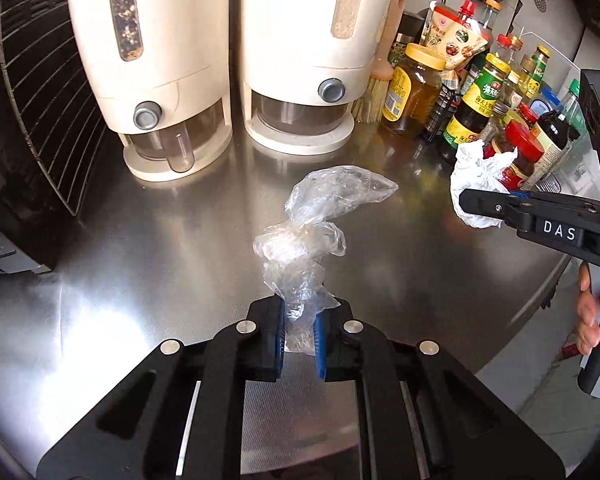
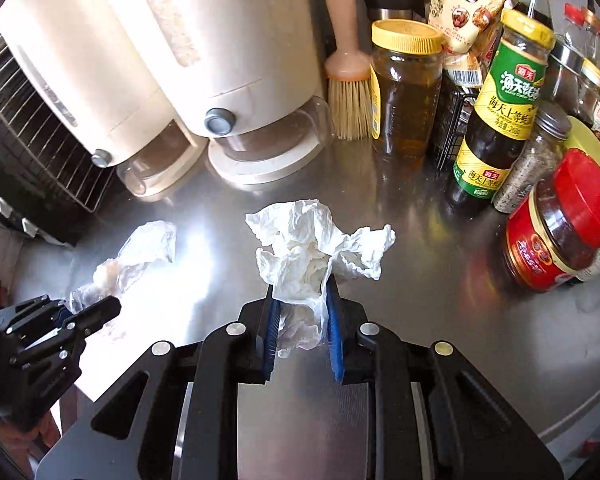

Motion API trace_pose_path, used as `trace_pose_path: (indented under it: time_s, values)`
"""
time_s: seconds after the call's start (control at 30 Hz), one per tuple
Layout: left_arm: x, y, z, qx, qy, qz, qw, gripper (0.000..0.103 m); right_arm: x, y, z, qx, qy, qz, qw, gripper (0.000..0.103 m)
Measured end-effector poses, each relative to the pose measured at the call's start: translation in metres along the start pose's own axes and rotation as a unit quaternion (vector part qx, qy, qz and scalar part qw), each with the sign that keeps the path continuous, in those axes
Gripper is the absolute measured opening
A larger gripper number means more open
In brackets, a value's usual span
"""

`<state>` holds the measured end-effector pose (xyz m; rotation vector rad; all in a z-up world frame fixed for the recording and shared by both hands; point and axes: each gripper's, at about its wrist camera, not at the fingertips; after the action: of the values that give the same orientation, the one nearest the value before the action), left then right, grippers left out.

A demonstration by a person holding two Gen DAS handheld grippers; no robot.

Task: Collect trash
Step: 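Grasp the plastic wrap with the left tool while the right tool grasps the white tissue, then carry plastic wrap and tissue down over the bin and open both tools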

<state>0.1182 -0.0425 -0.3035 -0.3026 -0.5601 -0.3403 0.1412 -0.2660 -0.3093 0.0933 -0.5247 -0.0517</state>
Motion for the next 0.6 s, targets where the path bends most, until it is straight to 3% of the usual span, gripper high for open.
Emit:
trace_pose_path:
  time_s: [0.37, 0.6]
  values:
    - [-0.074, -0.023, 0.069, 0.000, -0.003, 0.016, 0.9999, 0.012, -0.072, 0.022, 0.074, 0.020, -0.020, 0.047, 0.999, 0.022]
    - [-0.135, -0.038, 0.075, -0.019, 0.028, 0.029, 0.9990, 0.012, -0.136, 0.026, 0.087, 0.045, 0.011, 0.067, 0.997, 0.022]
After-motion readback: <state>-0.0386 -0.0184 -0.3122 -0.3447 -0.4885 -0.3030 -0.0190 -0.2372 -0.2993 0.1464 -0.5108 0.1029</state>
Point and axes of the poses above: each gripper's, at about its wrist camera, not at the fingertips, and z roughly against the way its jaws point, y to its left, x to its top, and after that the axes turned 7 degrees about -x, right-handed
